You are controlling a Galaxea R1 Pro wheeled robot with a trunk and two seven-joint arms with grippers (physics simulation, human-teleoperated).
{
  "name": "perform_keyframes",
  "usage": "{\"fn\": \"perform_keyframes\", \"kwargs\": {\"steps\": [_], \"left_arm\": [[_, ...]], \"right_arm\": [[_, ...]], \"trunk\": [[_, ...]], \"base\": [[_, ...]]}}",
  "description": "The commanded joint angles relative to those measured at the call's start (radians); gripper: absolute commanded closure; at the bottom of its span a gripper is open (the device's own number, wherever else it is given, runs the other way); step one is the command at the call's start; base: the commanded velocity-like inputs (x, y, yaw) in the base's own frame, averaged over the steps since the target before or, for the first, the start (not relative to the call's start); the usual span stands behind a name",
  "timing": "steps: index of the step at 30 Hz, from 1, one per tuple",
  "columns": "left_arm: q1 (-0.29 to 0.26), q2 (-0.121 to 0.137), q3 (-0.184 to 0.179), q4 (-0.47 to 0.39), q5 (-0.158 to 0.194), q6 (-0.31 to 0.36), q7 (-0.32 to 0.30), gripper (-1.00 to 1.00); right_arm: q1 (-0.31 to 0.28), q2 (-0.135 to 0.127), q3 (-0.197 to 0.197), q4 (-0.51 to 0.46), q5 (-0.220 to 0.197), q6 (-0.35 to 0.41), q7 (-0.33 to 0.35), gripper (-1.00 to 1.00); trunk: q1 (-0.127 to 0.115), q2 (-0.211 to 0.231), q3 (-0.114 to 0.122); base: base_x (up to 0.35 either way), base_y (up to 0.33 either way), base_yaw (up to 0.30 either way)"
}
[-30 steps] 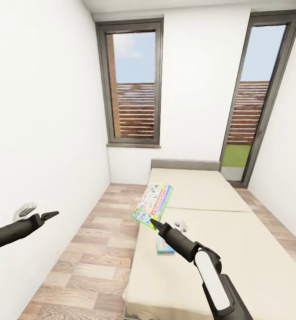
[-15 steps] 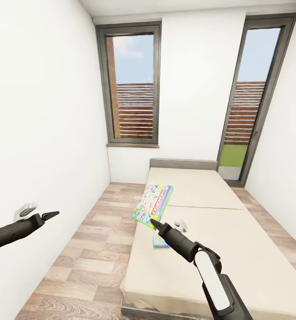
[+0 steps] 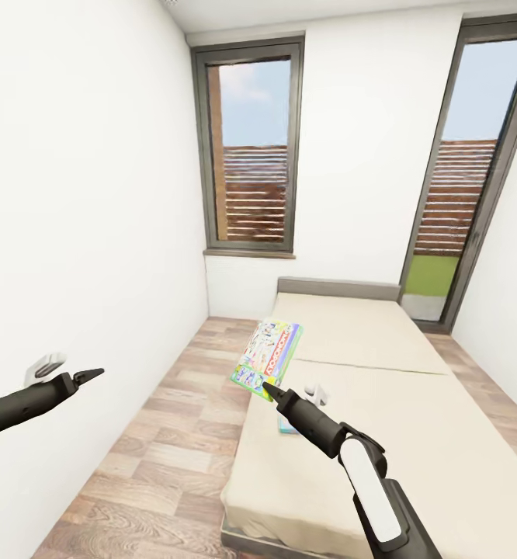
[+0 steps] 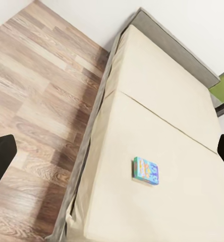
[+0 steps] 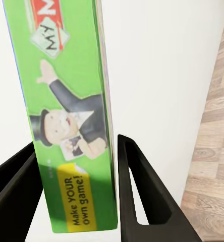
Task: Put all the toys in the child's room - the three board games (two on the bed and one on the table), the two jigsaw puzzles on the table, and the tennis ball on the table - inside the toy box on the table in the child's room.
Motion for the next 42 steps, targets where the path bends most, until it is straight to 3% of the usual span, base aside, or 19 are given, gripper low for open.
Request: {"fn": "perform_keyframes", "kwargs": {"steps": [1, 25, 42], "left_arm": [[-0.001, 0.0, 0.001, 0.0, 0.0, 0.008, -0.003, -1.0], [-0.001, 0.0, -0.004, 0.0, -0.001, 0.006, -0.003, -1.0], [-0.001, -0.001, -0.004, 0.0, -0.001, 0.006, -0.002, -1.0]], "right_arm": [[-0.001, 0.0, -0.001, 0.0, -0.002, 0.004, 0.002, 1.0], [-0.001, 0.002, 0.0, 0.0, 0.0, 0.004, 0.0, 1.0], [-0.001, 0.003, 0.0, 0.001, 0.002, 0.004, 0.0, 1.0]], "trunk": [[0.0, -0.001, -0.002], [0.0, -0.001, -0.002], [0.0, -0.001, -0.002]], "base": [[0.0, -0.222, 0.205], [-0.002, -0.299, 0.245], [-0.137, -0.285, 0.291]]}}
